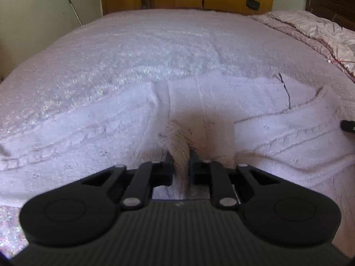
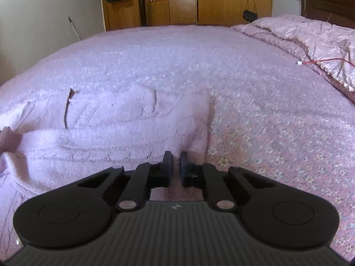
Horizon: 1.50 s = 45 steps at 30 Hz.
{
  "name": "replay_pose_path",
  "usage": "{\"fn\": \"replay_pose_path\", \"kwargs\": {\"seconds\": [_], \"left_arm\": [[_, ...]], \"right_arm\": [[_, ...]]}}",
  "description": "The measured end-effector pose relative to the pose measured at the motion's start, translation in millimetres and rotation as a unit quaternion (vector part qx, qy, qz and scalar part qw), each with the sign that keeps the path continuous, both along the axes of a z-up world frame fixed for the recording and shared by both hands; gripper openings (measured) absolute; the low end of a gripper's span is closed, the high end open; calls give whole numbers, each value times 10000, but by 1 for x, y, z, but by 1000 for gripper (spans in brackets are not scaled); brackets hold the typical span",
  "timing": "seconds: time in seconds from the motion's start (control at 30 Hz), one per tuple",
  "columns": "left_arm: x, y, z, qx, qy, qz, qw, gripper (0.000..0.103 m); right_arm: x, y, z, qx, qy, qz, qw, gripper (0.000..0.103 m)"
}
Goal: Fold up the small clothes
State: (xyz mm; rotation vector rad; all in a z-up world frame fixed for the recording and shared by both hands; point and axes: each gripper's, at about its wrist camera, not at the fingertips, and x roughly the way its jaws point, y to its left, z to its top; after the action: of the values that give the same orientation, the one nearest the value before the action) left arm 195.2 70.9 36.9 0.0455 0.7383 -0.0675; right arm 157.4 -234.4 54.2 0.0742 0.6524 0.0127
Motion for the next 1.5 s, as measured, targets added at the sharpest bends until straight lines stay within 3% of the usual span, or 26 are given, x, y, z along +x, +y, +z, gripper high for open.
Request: {"fn": "replay_pose_path", "kwargs": {"seconds": [0.13,0.2,0.33,0.47,0.57,0.63,0.7,0.73,0.77,0.8,0.9,0.97,1.0,1.03,1.07,1.2,1.27,1.37,1.43,1.5], "left_arm": [[-9,5,20,-384,-523,345,9973,14],[-11,9,28,-565,-688,591,9943,15],[-2,9,20,-684,-316,608,9953,17],[-4,9,7,-657,-40,634,9958,26],[-8,14,7,-709,-47,711,9949,41],[-11,20,12,-752,-147,816,9937,43],[-11,27,17,-791,-207,920,9924,45],[-10,30,19,-805,-215,947,9920,49],[-7,32,19,-803,-183,965,9919,50],[-3,33,18,-795,-116,984,9919,51],[13,34,5,-826,329,877,9922,51],[15,29,-1,-620,298,869,9938,50],[15,25,-1,-491,253,792,9953,48],[14,20,-1,-411,174,693,9966,18],[12,18,-1,-472,142,538,9973,12],[2,13,13,-415,-554,446,9966,11],[6,17,16,-480,-694,556,9949,12],[22,23,3,-705,-308,593,9953,14],[30,21,-10,-590,-32,667,9960,17],[29,20,-13,-502,-115,611,9968,20]], "right_arm": [[-9,-13,16,-368,-386,-440,9976,6],[-6,-28,17,-391,-338,-682,9963,6],[0,-59,7,-445,-121,-1215,9915,0],[-1,-91,3,459,174,-1204,9915,2],[-2,-100,5,940,146,-1026,9902,5],[2,-97,8,1065,139,-861,9905,15],[7,-91,10,1081,118,-722,9914,38],[12,-87,10,1063,117,-649,9921,58],[18,-83,9,1038,76,-585,9928,65],[23,-78,9,986,49,-535,9937,65],[42,-63,4,817,133,-472,9955,65],[51,-53,-3,656,171,-497,9965,62],[53,-49,-7,517,172,-548,9970,55],[55,-46,-11,420,163,-562,9974,23],[54,-44,-15,328,70,-613,9976,13],[42,-39,-17,7,-528,-941,9942,8],[39,-40,-15,-94,-726,-1151,9907,8],[45,-43,-18,-131,-592,-1213,9908,8],[50,-45,-20,-118,-407,-1224,9916,8],[54,-48,-23,-44,-207,-1193,9926,9]]}}
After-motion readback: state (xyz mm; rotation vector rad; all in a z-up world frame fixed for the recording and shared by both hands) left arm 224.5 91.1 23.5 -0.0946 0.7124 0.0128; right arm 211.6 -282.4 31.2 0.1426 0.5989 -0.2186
